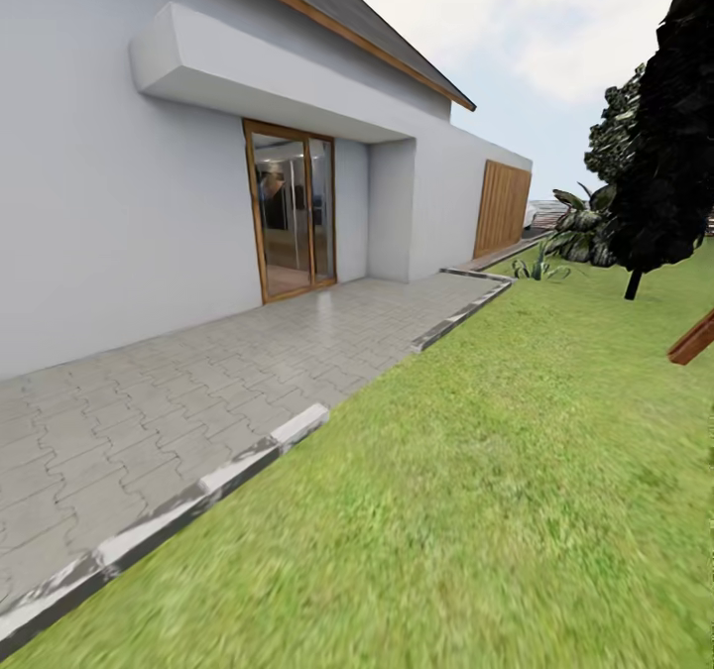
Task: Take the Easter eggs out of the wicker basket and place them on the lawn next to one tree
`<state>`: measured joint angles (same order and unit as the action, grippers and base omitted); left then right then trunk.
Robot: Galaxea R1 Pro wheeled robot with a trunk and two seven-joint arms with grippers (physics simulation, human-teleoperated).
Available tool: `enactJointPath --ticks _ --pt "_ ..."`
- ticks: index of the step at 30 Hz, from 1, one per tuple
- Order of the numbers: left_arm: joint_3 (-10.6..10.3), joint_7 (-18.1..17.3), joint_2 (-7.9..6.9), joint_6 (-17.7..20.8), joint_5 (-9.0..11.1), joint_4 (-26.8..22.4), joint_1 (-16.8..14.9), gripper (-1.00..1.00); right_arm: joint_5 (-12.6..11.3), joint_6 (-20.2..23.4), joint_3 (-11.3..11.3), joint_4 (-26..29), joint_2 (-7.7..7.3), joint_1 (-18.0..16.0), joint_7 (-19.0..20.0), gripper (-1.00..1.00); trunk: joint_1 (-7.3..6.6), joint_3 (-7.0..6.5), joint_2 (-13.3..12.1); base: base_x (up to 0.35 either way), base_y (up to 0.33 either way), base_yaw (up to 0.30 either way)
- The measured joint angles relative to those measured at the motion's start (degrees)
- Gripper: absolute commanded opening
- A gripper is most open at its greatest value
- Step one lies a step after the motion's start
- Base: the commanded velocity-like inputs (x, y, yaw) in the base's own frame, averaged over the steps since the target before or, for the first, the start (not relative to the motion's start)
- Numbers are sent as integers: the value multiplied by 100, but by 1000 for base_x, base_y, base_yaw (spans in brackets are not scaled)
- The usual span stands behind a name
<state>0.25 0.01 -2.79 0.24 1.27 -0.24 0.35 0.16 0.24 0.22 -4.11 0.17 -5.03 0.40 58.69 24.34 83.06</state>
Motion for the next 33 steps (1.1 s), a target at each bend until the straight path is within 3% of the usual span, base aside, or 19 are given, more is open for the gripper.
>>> enactJointPath --ticks 24,33 --pt "0 0 1 0 0 0 0 100 0 0 1 0 0 0 0 100 0 0 0 333 0 -162" --pt "0 2 2 0 0 0 0 100 0 0 1 0 0 0 0 100 0 0 0 333 0 -56"
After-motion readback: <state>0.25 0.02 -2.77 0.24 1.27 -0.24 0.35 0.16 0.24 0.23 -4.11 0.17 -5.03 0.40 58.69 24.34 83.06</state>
